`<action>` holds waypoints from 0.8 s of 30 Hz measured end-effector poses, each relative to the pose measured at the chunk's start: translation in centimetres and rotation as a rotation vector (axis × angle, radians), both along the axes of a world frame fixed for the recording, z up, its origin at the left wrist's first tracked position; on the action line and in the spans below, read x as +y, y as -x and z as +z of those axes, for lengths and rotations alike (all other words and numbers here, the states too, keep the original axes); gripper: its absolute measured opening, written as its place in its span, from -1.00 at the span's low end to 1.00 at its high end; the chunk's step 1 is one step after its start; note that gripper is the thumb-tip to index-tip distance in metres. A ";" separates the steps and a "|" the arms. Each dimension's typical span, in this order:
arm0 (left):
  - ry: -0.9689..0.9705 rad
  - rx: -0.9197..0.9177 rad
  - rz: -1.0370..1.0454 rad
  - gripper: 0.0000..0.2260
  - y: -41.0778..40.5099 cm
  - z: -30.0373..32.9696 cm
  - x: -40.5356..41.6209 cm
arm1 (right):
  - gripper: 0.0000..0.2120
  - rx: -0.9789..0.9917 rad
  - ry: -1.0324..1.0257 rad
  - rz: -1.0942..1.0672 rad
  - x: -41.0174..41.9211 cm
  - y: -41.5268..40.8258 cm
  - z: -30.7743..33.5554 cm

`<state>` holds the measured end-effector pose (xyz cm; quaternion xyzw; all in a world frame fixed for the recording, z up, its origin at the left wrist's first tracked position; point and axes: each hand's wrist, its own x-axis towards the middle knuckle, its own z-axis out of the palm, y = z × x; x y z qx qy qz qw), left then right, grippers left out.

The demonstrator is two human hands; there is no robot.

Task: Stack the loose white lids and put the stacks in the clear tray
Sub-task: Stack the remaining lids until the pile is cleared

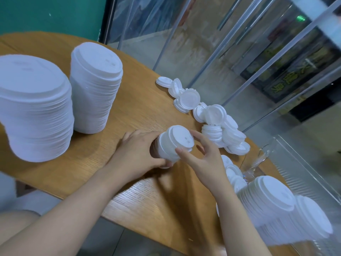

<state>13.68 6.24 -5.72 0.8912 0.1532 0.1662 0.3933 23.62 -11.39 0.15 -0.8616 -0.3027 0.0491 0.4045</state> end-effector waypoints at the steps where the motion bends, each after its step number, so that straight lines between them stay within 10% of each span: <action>1: 0.000 0.000 0.003 -0.30 0.0 0.1 0.0 | -0.35 -0.004 0.019 0.004 0.1 0.1 -0.1; 24: 0.018 -0.019 -0.012 -0.33 -0.2 -0.1 0.3 | -0.28 -0.001 0.136 0.141 0.8 0.2 -0.1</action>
